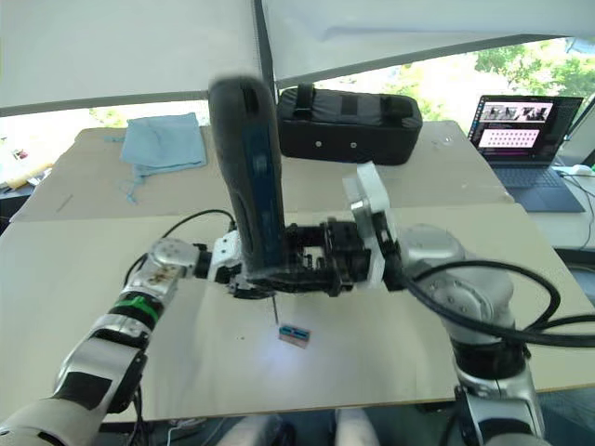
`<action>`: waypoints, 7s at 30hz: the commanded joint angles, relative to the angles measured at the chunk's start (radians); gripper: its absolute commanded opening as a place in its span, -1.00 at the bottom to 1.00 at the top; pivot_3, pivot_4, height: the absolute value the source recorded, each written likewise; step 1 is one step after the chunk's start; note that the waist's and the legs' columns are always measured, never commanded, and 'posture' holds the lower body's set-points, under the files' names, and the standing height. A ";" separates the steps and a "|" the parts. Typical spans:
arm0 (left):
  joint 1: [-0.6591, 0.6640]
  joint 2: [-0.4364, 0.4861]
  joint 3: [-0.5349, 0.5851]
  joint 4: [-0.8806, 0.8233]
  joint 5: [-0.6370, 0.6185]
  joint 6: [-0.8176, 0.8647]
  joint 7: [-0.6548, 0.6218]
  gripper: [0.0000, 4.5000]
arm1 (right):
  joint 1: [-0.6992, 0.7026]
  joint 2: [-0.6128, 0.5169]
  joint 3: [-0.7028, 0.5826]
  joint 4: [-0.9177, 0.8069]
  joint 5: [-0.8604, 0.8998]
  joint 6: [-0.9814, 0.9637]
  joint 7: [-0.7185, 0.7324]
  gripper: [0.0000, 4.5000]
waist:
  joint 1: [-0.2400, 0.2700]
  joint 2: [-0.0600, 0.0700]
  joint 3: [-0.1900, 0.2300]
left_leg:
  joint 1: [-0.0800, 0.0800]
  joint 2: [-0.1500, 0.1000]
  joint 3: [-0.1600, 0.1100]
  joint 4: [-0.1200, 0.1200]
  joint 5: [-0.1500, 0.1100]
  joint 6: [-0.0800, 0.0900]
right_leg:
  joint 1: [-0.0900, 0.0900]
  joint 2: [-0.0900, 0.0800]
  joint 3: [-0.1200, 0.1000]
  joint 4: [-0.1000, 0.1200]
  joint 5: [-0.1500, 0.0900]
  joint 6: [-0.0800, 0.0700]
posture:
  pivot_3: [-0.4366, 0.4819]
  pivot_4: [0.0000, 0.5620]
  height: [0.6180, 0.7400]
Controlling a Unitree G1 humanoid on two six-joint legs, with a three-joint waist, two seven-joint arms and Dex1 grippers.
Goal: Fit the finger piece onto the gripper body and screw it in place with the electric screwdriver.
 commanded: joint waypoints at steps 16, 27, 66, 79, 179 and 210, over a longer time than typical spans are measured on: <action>0.262 -0.044 -0.121 -0.484 -0.067 0.147 0.014 1.00 | 0.223 0.050 0.063 -0.072 -0.253 -0.276 -0.041 -0.15 | 0.005 0.000 0.000 | 0.004 0.000 0.000 -0.001 0.001 -0.002 | 0.003 0.001 -0.001 -0.001 0.000 0.000 | -0.05 -0.47 1.00; 0.259 -0.056 -0.148 -0.438 -0.054 0.103 0.023 1.00 | 0.238 0.061 0.079 -0.063 -0.278 -0.303 -0.047 -0.15 | 0.007 0.000 0.000 | 0.004 0.000 0.000 -0.001 0.001 -0.002 | 0.003 0.001 -0.001 -0.001 0.000 0.000 | -0.05 -0.47 1.00; 0.231 -0.080 -0.152 -0.390 -0.054 0.097 0.044 1.00 | 0.207 0.066 0.092 -0.018 -0.302 -0.297 -0.053 -0.15 | 0.007 0.000 0.001 | 0.004 0.000 0.000 -0.001 0.001 -0.002 | 0.003 0.001 -0.001 -0.001 0.000 0.000 | -0.05 -0.47 1.00; 0.220 -0.087 -0.150 -0.374 -0.056 0.091 0.045 1.00 | 0.207 0.064 0.092 -0.016 -0.307 -0.292 -0.044 -0.15 | 0.006 0.000 0.000 | 0.004 0.000 0.000 -0.001 0.001 -0.002 | 0.003 0.001 -0.001 -0.001 0.000 0.000 | -0.05 -0.47 1.00; 0.208 -0.097 -0.156 -0.362 -0.047 0.087 0.021 1.00 | 0.188 0.061 0.087 -0.027 -0.273 -0.249 -0.083 -0.15 | 0.007 0.000 0.000 | 0.004 0.000 0.000 0.000 0.001 -0.002 | 0.003 0.001 -0.001 -0.001 0.000 0.000 | -0.05 -0.47 1.00; 0.206 -0.100 -0.155 -0.344 -0.043 0.071 0.031 1.00 | 0.197 0.060 0.096 -0.029 -0.269 -0.236 -0.070 -0.15 | 0.007 0.000 0.000 | 0.004 0.000 0.000 0.000 0.001 -0.002 | 0.003 0.001 -0.001 -0.001 0.000 0.000 | -0.05 -0.47 1.00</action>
